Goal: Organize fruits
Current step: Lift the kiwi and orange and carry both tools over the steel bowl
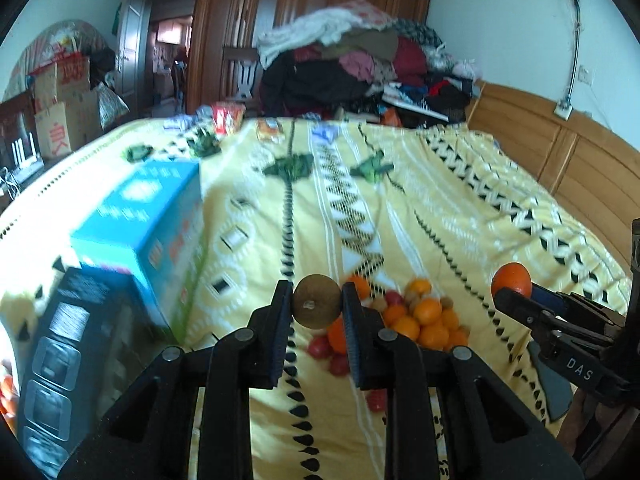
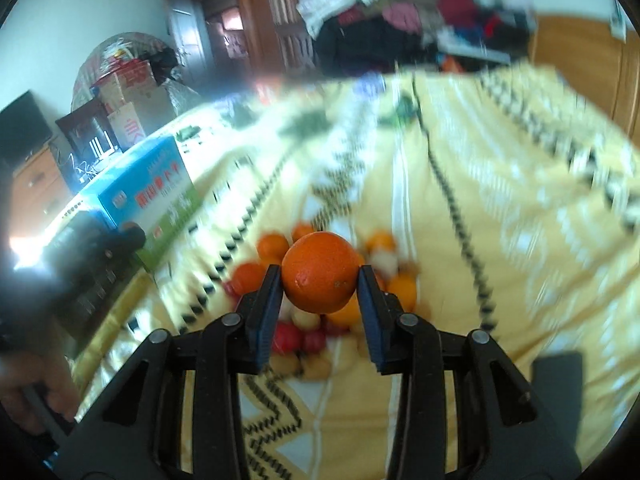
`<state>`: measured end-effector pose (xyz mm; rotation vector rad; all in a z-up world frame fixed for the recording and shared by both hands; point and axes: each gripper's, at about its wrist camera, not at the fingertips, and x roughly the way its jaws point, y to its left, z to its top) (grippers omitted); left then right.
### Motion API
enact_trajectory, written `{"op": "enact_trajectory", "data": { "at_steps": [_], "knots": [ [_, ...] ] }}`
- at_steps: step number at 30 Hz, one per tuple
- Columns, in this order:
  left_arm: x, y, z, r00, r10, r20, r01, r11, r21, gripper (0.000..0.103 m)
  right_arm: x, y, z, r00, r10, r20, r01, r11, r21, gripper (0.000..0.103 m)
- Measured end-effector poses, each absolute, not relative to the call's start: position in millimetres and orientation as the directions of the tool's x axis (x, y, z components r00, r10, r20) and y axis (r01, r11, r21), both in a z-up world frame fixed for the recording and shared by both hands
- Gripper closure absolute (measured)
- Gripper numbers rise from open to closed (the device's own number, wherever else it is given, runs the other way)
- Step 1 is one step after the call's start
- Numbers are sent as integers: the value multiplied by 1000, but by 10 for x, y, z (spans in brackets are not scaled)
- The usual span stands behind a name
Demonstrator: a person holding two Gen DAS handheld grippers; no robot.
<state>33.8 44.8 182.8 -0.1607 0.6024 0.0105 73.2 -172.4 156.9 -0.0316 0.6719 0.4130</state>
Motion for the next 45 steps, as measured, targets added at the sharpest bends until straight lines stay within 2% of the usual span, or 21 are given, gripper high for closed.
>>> {"op": "enact_trajectory", "data": {
  "at_steps": [6, 14, 28, 35, 45],
  "knots": [
    [74, 800, 2306, 859, 37, -511, -120, 984, -131, 78, 658, -1363, 2035, 732, 365, -575, -398, 914, 74, 65],
    [-335, 1519, 2621, 861, 162, -483, -257, 956, -138, 78, 467, -697, 2373, 725, 404, -558, -464, 885, 38, 65],
    [-1278, 2857, 2675, 807, 361, -467, -486, 855, -178, 78, -83, 625, 2584, 643, 540, -543, -651, 759, -17, 65],
    [-1695, 3399, 2416, 748, 420, -515, -582, 787, -203, 78, -373, 1263, 2454, 518, 626, -583, -763, 646, 15, 65],
    [-1779, 3789, 1628, 608, 404, -683, -665, 729, -161, 78, -676, 2043, 1920, 259, 660, -705, -878, 465, 113, 65]
  ]
}}
